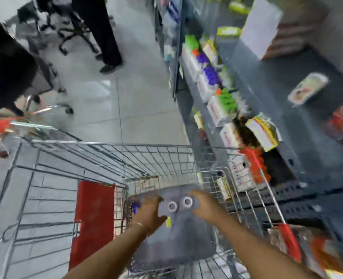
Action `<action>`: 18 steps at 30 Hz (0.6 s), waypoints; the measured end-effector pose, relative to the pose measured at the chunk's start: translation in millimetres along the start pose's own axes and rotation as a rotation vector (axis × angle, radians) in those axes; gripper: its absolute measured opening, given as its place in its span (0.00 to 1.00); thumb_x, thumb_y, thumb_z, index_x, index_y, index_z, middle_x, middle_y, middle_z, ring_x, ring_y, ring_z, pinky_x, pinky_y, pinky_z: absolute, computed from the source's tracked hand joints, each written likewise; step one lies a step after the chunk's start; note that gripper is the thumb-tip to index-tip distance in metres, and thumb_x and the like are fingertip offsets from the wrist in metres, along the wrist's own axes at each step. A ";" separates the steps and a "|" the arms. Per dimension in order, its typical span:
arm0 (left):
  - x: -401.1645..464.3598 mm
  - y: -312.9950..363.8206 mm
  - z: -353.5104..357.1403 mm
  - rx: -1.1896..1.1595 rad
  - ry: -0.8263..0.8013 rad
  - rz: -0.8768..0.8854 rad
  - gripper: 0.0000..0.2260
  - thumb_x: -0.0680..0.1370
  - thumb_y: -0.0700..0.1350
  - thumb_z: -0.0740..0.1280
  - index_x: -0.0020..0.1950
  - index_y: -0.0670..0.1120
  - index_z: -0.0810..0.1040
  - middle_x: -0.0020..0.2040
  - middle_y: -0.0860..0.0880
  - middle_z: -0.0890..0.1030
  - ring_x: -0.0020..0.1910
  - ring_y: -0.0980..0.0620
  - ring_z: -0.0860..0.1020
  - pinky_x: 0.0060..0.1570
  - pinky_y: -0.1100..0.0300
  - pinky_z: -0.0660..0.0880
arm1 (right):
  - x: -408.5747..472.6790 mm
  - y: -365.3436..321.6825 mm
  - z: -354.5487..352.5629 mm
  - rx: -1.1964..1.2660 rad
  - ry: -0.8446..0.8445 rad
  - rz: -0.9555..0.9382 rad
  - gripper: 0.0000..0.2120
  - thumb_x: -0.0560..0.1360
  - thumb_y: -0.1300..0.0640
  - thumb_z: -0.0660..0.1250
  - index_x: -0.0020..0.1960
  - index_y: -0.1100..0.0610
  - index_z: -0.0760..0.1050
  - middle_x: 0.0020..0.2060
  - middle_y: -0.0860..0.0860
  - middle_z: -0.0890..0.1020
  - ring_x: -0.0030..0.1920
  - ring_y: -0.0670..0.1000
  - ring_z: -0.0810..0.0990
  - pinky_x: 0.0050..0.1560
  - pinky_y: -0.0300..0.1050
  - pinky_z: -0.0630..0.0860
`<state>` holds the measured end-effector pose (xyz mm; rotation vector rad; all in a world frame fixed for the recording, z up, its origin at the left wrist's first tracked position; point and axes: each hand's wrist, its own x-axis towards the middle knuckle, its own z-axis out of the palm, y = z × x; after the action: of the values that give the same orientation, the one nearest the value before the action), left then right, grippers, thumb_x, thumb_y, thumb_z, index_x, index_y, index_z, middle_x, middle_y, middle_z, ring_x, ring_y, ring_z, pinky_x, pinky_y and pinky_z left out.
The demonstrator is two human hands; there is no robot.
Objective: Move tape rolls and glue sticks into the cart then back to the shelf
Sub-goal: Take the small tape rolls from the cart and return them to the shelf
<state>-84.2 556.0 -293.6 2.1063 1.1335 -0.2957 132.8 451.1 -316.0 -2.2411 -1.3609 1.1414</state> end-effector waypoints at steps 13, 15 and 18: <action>87.3 -19.4 84.7 -0.051 -0.095 0.032 0.31 0.65 0.50 0.74 0.66 0.45 0.70 0.66 0.43 0.69 0.62 0.41 0.72 0.61 0.53 0.72 | 64.9 18.2 62.1 -0.489 -0.033 0.026 0.25 0.72 0.63 0.66 0.69 0.56 0.67 0.63 0.55 0.75 0.66 0.59 0.72 0.67 0.53 0.68; 89.4 -18.0 88.3 -0.054 -0.087 0.036 0.28 0.69 0.46 0.71 0.67 0.44 0.69 0.68 0.42 0.67 0.62 0.40 0.72 0.62 0.53 0.71 | 66.8 15.5 64.1 -0.526 -0.047 0.044 0.20 0.76 0.61 0.64 0.67 0.56 0.69 0.64 0.55 0.74 0.66 0.58 0.71 0.67 0.52 0.68; 87.1 -16.1 86.2 -0.062 -0.050 0.035 0.26 0.71 0.45 0.68 0.68 0.44 0.69 0.68 0.43 0.67 0.62 0.41 0.72 0.60 0.54 0.72 | 63.0 11.8 59.4 -0.479 -0.019 0.044 0.18 0.74 0.59 0.67 0.64 0.57 0.72 0.62 0.56 0.74 0.64 0.58 0.72 0.65 0.51 0.69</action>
<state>-34.8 558.1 -406.9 2.0508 1.0627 -0.2917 111.2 488.9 -391.7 -2.5941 -1.7510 0.9229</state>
